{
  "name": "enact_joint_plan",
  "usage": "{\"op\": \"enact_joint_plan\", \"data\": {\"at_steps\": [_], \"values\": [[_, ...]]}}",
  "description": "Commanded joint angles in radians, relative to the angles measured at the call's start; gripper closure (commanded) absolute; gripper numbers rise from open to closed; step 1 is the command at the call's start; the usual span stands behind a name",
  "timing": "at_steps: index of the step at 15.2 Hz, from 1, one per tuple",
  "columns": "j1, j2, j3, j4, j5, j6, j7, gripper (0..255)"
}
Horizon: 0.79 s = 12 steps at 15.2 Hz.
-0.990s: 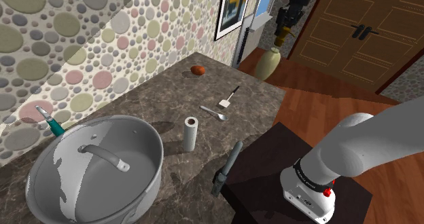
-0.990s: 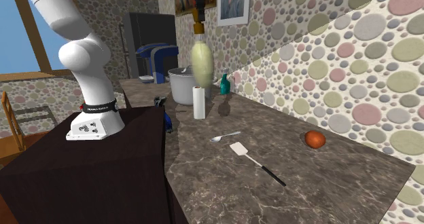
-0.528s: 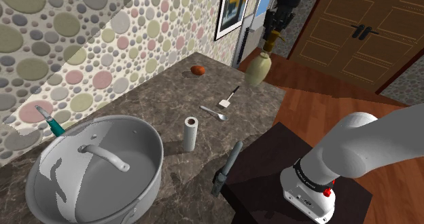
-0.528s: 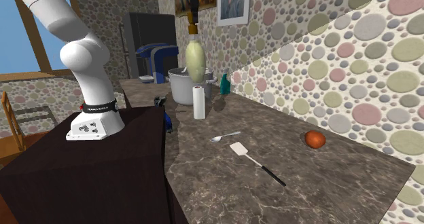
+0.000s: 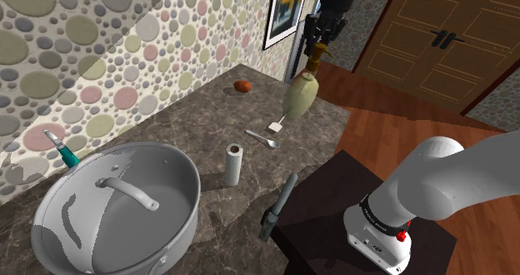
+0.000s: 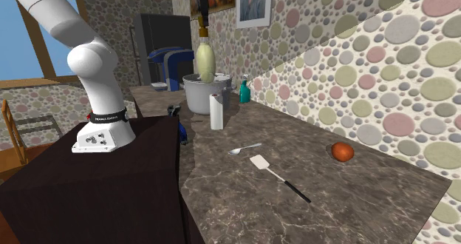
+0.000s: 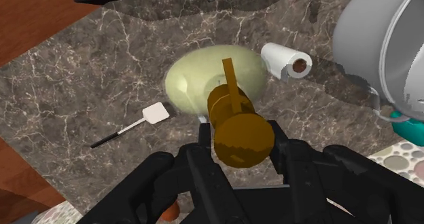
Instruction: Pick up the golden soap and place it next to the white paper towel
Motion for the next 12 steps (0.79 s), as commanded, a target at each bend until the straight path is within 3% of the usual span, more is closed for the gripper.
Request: {"op": "enact_joint_plan", "data": {"at_steps": [1,9,12], "values": [[0.016,-0.003,0.039,-0.009,0.016,0.009,0.051,255],[0.076,0.035,0.192,0.027,0.072,0.026,0.246,255],[0.077,0.027,0.194,-0.02,0.074,0.065,0.243,255]]}}
